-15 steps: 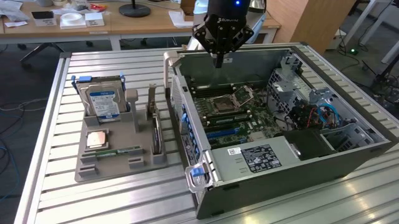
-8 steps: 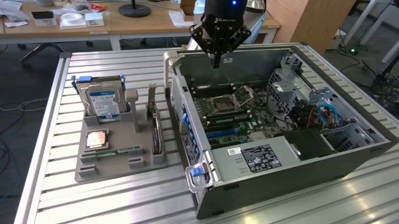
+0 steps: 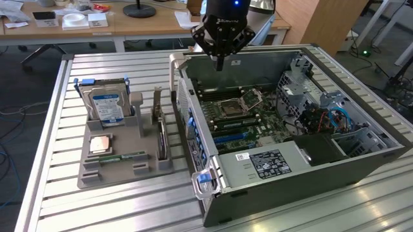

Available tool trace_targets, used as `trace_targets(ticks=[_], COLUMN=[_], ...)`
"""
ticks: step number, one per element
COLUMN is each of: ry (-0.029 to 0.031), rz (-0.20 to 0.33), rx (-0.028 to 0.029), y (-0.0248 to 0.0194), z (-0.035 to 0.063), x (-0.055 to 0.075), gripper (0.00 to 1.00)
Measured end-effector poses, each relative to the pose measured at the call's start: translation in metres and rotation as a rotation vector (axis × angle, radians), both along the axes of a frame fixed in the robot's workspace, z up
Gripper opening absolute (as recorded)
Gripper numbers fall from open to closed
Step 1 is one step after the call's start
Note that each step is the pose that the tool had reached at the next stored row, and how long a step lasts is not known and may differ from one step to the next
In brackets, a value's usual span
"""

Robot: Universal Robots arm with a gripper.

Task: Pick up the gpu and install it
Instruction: 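Reach for the gpu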

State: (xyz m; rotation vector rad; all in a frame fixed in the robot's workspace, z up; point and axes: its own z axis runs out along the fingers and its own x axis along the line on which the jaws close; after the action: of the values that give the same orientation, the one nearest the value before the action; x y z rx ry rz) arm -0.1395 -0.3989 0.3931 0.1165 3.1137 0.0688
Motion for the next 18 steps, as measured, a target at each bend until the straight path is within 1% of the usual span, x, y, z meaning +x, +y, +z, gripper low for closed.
trace_targets(ticks=[18], ry=[-0.0001], rz=[0.0], rx=[0.0001], y=[0.0], z=[-0.0002], x=[-0.023], gripper=[0.11])
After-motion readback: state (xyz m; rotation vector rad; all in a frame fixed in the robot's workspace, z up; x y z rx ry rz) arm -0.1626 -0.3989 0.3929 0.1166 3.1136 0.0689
